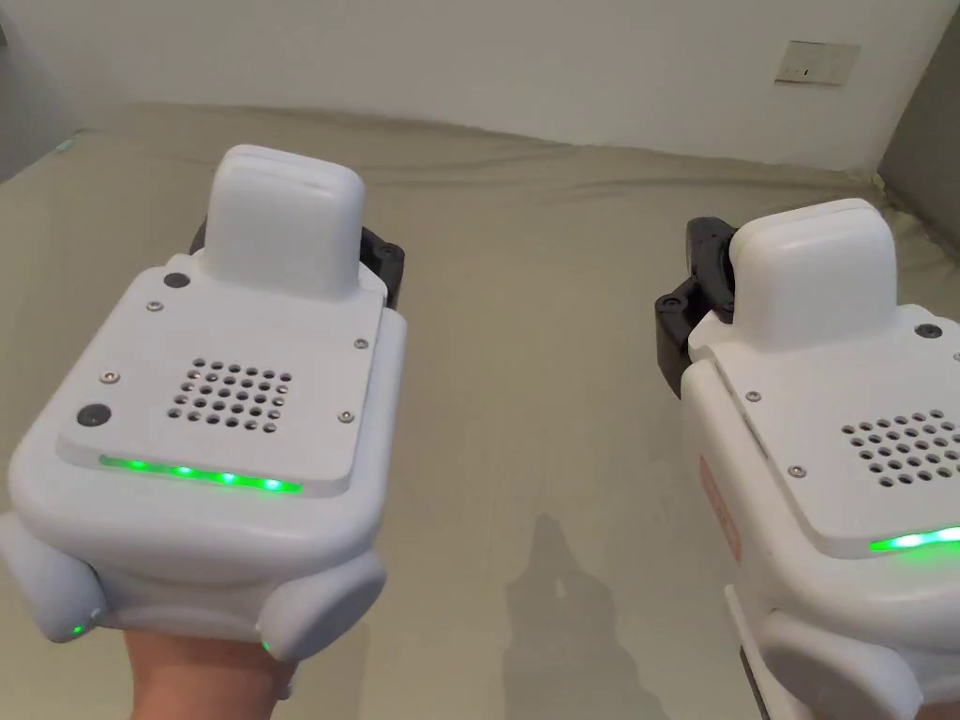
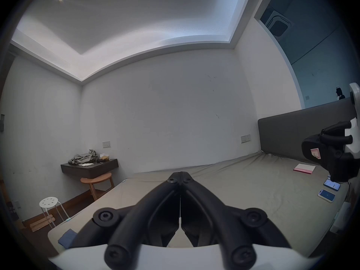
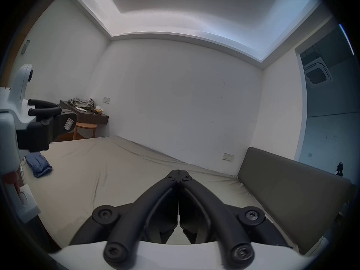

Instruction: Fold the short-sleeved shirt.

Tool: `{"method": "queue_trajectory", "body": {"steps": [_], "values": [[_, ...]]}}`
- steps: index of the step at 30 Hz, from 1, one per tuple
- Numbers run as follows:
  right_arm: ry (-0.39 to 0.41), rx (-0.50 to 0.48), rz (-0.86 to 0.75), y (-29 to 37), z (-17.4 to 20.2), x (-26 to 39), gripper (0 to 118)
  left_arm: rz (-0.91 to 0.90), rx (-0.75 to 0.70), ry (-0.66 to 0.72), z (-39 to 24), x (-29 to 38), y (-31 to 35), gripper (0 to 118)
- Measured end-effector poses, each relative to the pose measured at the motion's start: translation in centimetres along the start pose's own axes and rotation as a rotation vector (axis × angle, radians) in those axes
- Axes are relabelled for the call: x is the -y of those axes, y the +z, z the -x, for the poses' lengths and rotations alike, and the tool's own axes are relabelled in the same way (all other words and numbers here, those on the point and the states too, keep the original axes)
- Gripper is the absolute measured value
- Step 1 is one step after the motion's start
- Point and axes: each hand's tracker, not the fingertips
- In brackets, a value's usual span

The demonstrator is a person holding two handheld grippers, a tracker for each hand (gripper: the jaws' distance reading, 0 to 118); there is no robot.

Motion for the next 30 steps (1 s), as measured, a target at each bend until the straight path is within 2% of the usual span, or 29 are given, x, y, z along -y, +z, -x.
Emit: {"method": "queue_trajectory", "body": {"steps": [5,9,13,30], "values": [[-0.038,-0.002,0.027,0.2,0.0,1.2,3,0.024,0.025,0.022,-0.5,1.2,0.4,0],[-0.013,-0.006,0.042,0.0,0.5,1.7,3,0.024,0.030,0.006,-0.6,1.3,0.4,0],[-0.041,-0.009,0.037,0.0,0.4,1.6,3,0.016,0.030,0.002,-0.8,1.1,0.3,0],[-0.042,0.004,0.040,0.0,0.8,2.3,3,0.055,0.039,0.030,-1.2,1.8,-0.2,0]]}}
